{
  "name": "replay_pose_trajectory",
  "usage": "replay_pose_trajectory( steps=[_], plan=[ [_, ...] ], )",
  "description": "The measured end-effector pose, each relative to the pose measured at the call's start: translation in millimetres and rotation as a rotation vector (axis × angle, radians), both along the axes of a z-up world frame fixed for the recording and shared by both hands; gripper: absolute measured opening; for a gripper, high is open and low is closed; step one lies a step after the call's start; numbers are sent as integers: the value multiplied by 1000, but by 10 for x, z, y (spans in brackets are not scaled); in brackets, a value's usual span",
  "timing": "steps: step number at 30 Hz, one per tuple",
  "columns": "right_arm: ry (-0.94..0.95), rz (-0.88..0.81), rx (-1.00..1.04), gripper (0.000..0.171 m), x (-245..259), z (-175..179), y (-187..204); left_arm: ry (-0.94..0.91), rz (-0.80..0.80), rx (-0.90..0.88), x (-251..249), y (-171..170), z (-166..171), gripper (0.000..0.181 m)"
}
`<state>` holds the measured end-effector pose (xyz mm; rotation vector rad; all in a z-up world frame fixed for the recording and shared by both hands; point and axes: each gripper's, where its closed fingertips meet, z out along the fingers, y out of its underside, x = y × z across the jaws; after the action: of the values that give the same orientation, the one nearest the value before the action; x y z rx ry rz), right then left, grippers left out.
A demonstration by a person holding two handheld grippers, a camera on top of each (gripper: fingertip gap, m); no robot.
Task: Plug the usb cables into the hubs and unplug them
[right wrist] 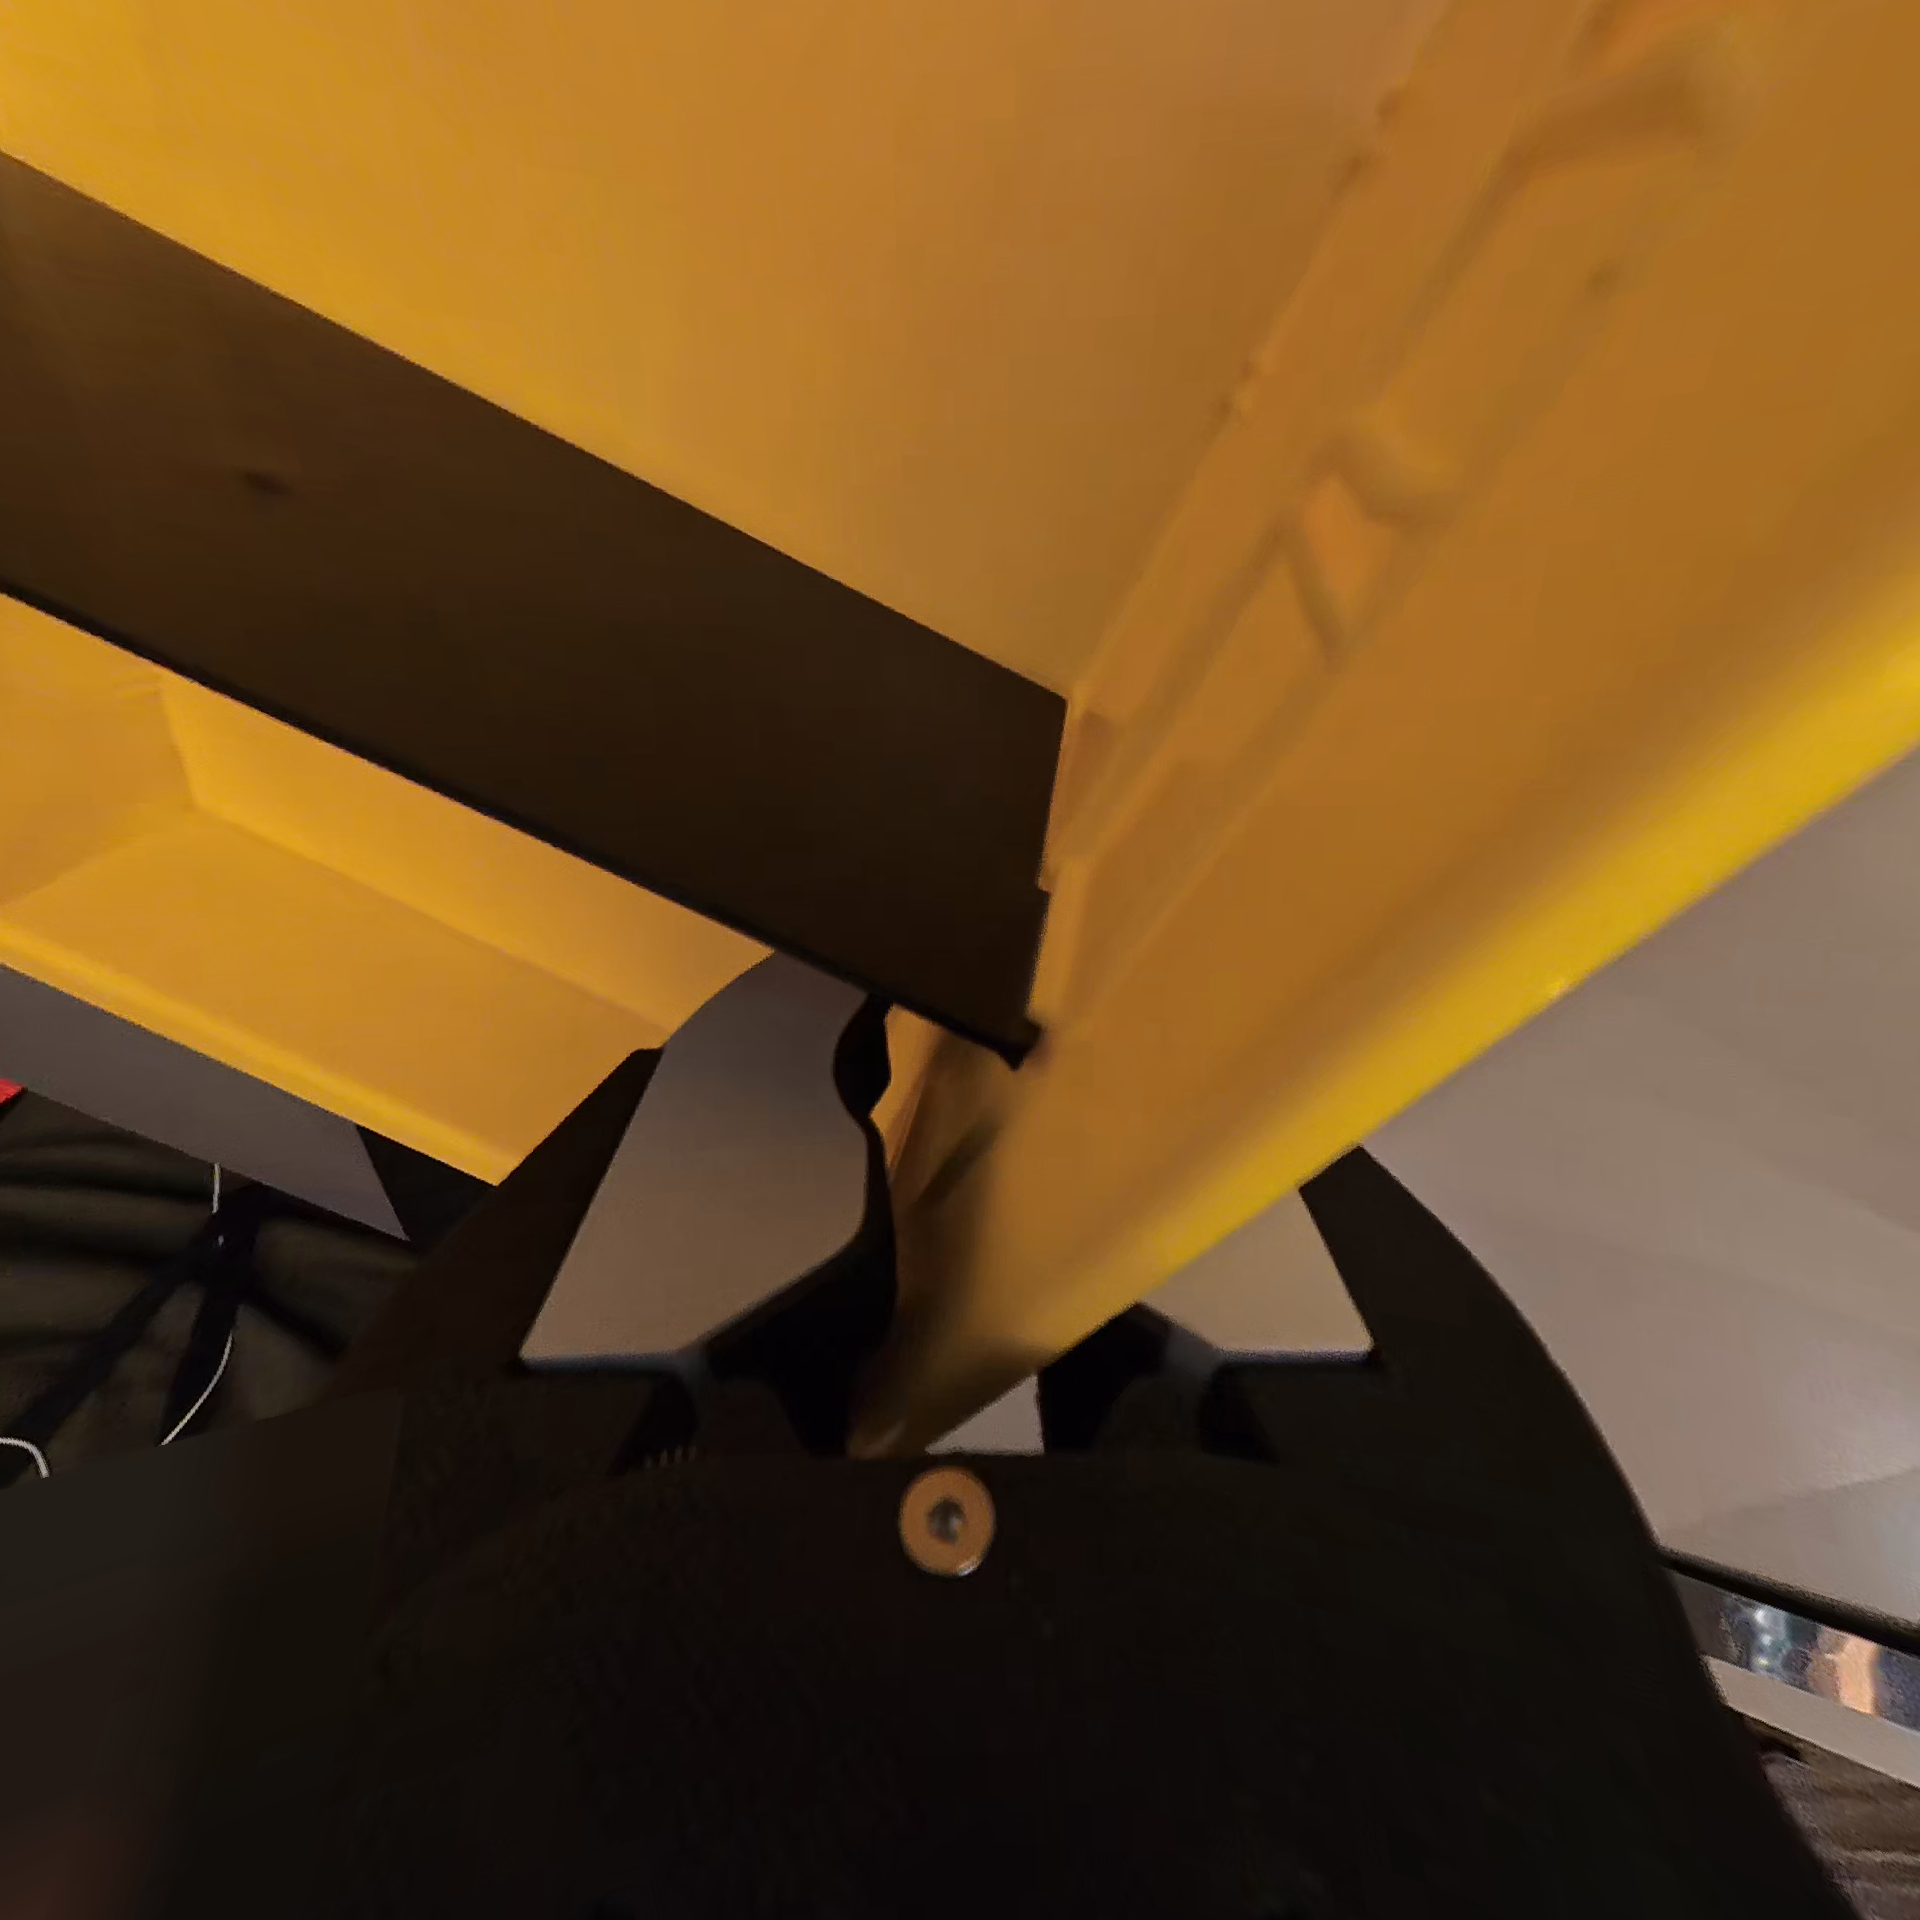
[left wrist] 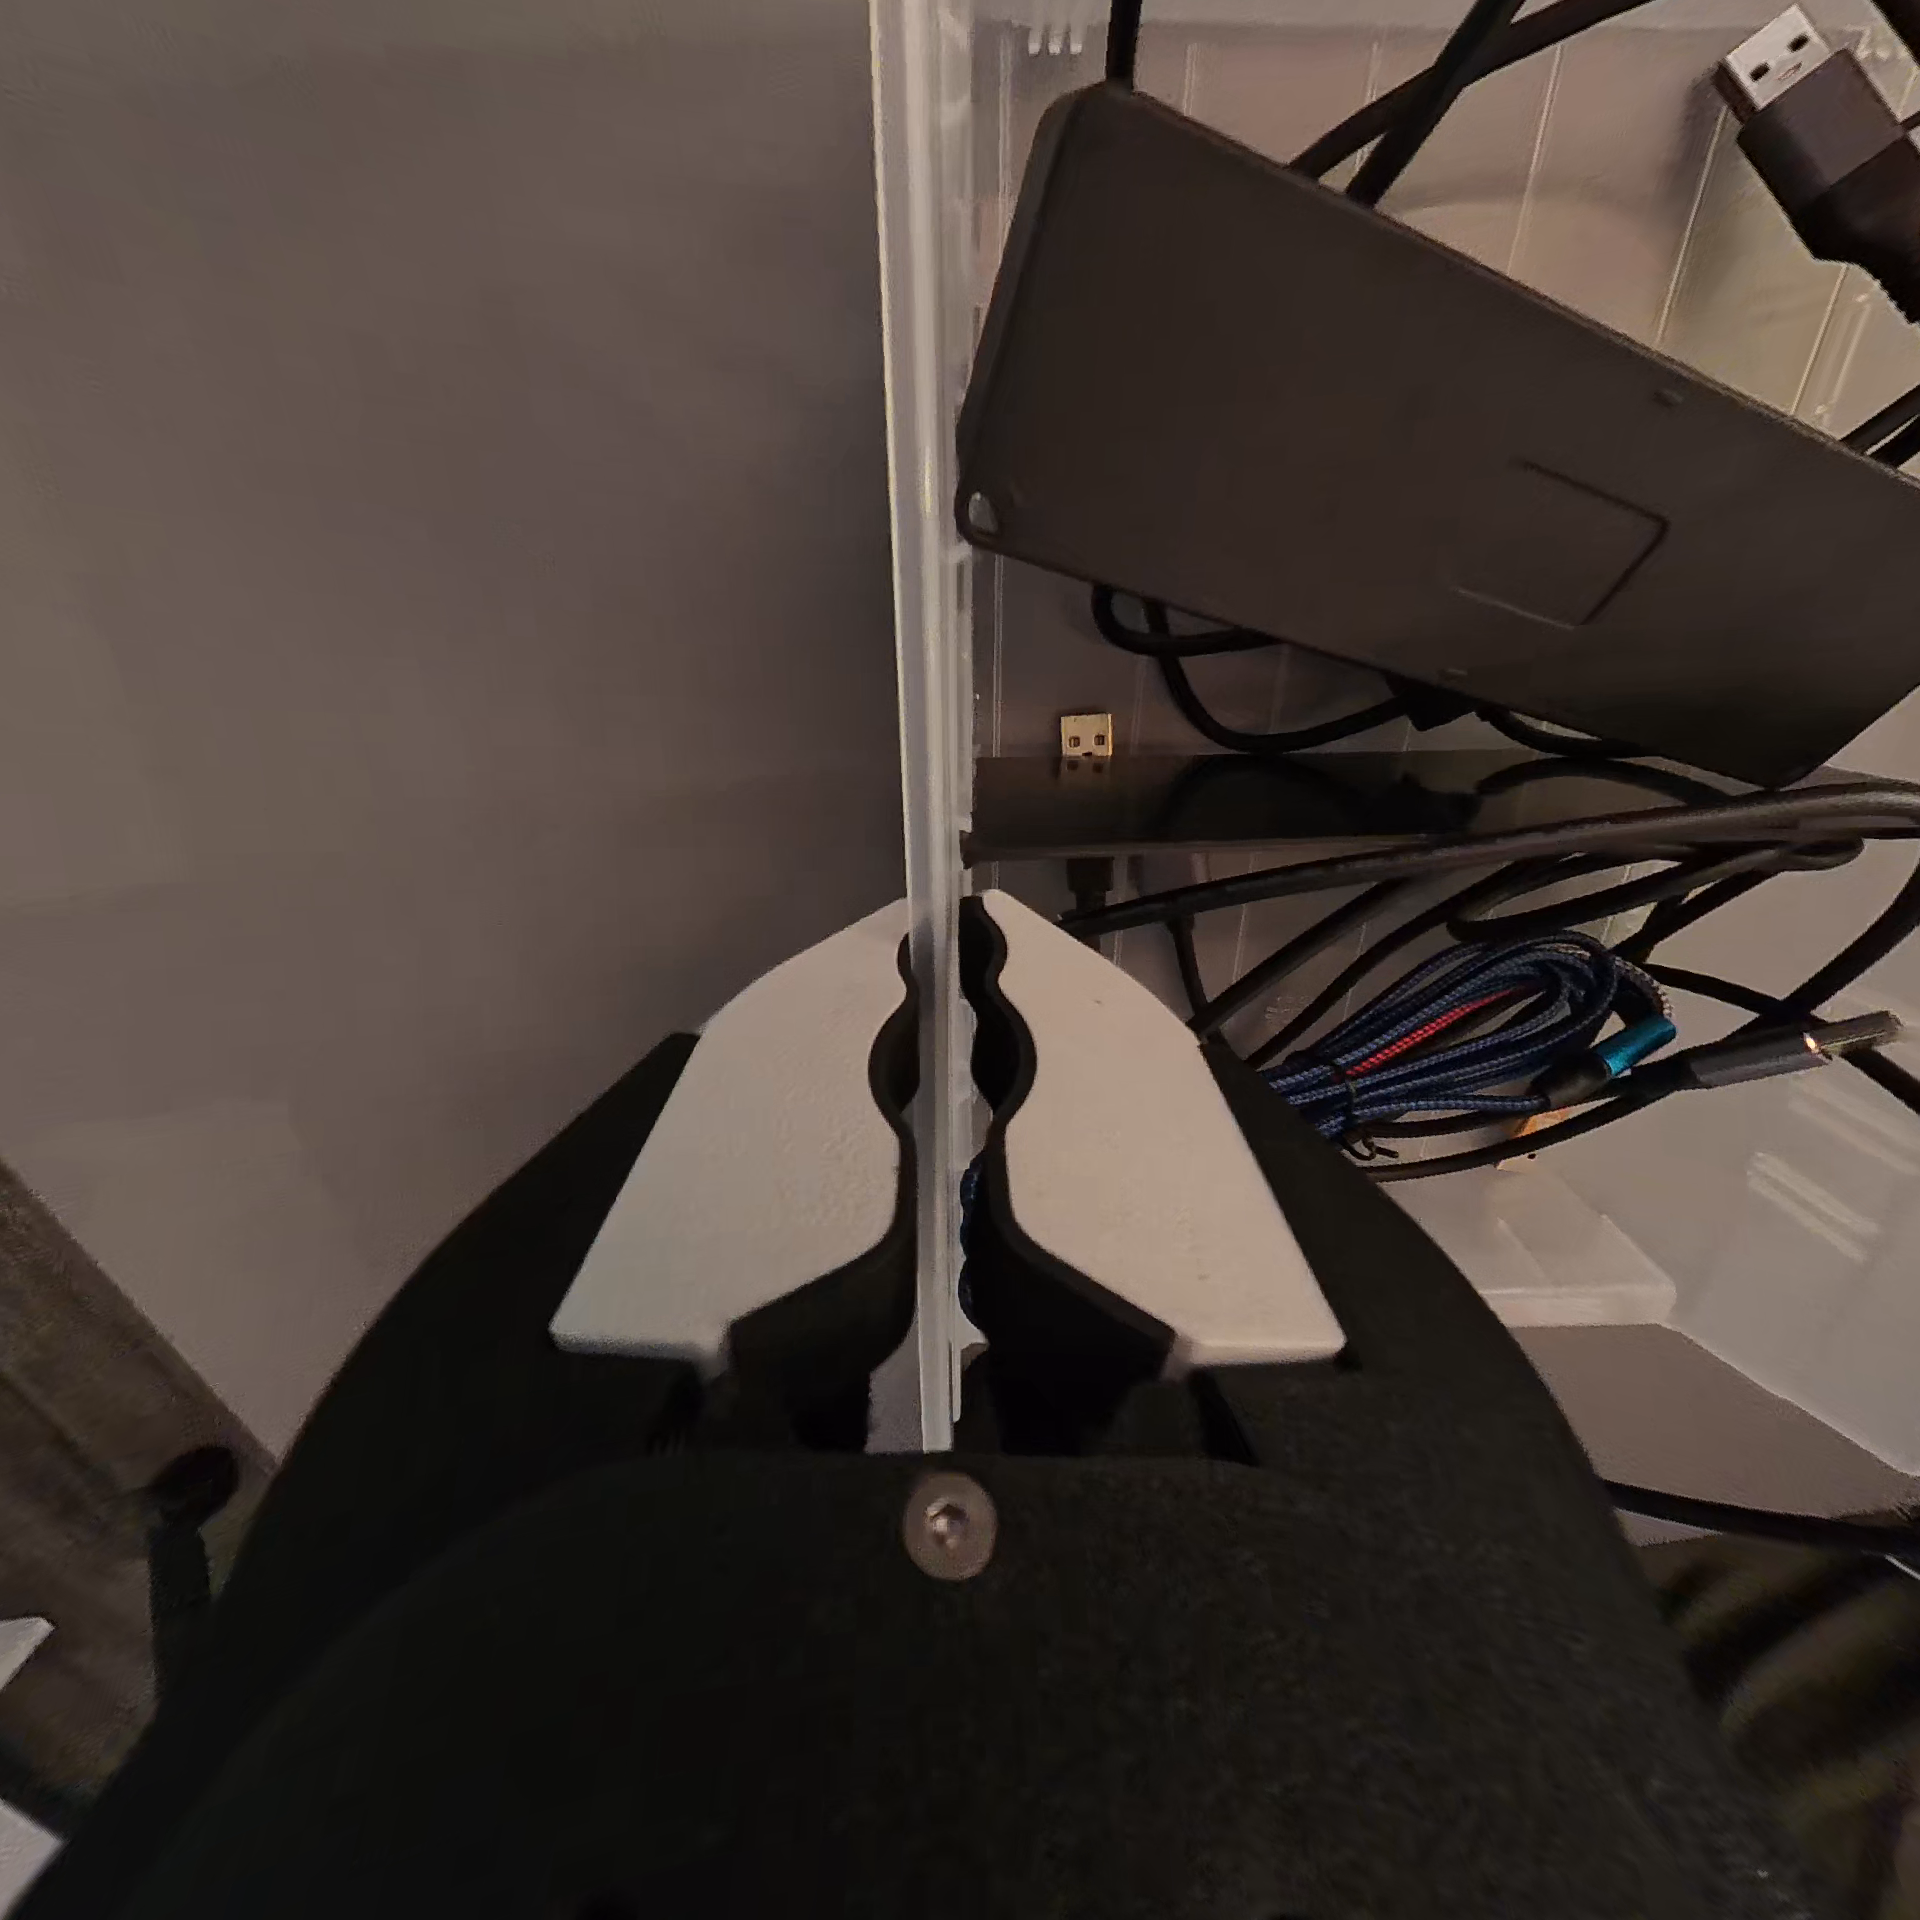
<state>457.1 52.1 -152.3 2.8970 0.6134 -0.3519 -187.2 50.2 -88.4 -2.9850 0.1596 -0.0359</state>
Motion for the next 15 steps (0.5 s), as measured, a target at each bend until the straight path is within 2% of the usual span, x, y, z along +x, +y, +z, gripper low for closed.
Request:
replay_pose_trajectory(
  steps=[9,15],
  plan=[
    [14,36,-40,19,-201,-1,-60,-41,115,36,-579,-323,3,4],
    [41,4,-59,21,-215,-3,-72,-23,90,57,-706,-363,-3,4]
  ],
)
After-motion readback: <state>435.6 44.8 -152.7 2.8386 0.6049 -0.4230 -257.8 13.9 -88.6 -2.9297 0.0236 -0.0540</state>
